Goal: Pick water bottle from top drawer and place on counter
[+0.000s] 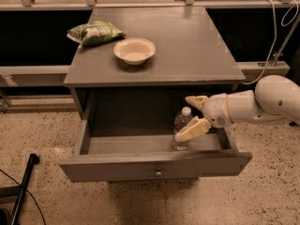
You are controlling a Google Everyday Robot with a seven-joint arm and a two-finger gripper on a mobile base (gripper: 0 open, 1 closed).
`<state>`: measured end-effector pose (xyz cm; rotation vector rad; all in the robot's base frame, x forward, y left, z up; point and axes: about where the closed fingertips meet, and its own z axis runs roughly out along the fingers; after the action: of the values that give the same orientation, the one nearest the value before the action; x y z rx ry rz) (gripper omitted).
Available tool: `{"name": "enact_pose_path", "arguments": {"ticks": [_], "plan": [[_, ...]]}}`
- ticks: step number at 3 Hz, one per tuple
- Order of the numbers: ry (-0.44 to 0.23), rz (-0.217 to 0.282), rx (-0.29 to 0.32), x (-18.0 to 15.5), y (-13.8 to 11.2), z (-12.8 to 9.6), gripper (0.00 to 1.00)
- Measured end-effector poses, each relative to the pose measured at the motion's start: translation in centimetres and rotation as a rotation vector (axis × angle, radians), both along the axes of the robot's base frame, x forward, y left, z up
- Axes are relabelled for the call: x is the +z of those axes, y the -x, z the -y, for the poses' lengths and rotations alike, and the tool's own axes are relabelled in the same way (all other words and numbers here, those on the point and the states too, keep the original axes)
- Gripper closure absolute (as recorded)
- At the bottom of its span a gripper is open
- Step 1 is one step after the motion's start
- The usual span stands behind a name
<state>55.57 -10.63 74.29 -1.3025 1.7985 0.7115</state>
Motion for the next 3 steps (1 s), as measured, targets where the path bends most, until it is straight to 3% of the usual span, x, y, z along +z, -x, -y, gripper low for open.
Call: {"name": "enact_pose_path", "arguments": {"ticks": [1,3], "plan": [[-0.06,-0.007,-0.023,-0.76,-0.33,-0.26,0.24],[-0.154,0.004,-0.025,-0.55,-0.4,-0.51,0.7]]}}
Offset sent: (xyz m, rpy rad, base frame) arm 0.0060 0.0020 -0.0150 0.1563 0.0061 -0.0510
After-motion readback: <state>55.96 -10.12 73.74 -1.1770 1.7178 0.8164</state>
